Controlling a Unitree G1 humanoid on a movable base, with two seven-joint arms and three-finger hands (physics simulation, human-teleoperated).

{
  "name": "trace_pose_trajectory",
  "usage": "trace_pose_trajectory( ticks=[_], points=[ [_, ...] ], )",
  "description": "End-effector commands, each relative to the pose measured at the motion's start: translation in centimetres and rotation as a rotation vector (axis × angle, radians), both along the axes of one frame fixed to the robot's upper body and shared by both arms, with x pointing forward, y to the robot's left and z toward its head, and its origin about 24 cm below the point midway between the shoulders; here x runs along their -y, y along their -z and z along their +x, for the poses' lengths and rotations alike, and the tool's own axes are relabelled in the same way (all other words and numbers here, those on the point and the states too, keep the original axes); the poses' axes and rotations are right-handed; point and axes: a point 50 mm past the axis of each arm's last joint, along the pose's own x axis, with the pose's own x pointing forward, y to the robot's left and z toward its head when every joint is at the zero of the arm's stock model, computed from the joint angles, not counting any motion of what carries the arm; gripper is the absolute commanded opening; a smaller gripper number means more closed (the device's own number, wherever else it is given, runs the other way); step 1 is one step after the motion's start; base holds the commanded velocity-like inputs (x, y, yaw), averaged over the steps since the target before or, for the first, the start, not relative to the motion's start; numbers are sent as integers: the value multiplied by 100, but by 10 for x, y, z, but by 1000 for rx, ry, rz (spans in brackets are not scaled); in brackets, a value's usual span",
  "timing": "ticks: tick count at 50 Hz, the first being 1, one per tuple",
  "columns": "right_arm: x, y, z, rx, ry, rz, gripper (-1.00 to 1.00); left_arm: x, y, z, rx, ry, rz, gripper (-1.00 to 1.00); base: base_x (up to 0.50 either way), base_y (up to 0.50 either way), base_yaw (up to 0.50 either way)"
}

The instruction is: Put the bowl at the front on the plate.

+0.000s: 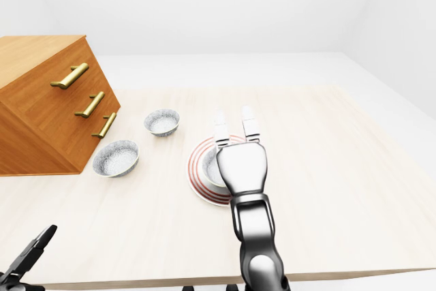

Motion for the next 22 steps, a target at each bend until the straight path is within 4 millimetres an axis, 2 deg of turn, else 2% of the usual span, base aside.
trace_pose_trajectory(
  ticks=[1, 14, 22],
  points=[
    [0, -46, -7, 93, 46, -70, 100, -1, -2, -1, 0, 0, -5, 100, 0, 0, 0],
    [5, -89, -4, 201, 83, -92, 100, 0, -5, -2, 1, 1, -6, 100, 0, 0, 0],
    [7, -130, -11, 399, 97, -89, 100, 0, -4, -2, -3, 2, -5, 100, 0, 0, 0]
  ],
)
